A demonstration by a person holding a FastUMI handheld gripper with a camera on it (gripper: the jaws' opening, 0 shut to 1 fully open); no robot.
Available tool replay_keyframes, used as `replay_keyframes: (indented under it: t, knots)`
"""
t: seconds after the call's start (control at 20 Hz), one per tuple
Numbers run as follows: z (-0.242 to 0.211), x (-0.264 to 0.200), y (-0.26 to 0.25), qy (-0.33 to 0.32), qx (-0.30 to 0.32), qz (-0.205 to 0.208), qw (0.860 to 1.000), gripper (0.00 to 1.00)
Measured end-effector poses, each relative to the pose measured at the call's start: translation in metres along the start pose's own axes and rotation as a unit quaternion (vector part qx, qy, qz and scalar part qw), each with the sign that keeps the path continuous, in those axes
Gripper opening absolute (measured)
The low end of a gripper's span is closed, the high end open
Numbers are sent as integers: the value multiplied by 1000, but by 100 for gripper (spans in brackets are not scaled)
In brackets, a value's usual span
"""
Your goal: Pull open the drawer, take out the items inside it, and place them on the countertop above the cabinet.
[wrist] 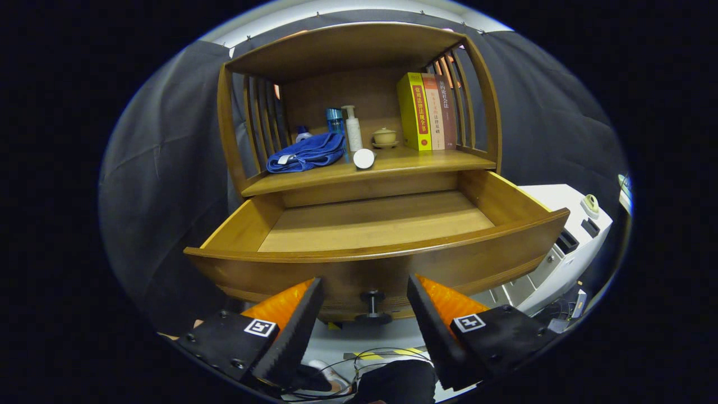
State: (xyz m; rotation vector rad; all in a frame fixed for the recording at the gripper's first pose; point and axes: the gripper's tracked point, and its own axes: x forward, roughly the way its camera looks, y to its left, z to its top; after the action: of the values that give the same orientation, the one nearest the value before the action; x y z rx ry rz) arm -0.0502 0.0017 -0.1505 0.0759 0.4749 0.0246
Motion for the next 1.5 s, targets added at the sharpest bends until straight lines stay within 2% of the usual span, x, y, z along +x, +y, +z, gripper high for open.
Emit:
replay_keyframes:
  t: [0.55,0.75,1.5]
  knots:
    - [1,15,-3,-6,22,-1,1000,98]
    - [10,22,-5,-16,9,-8,1000,98]
    - [62,103,-6,-32,11,-10,999,99]
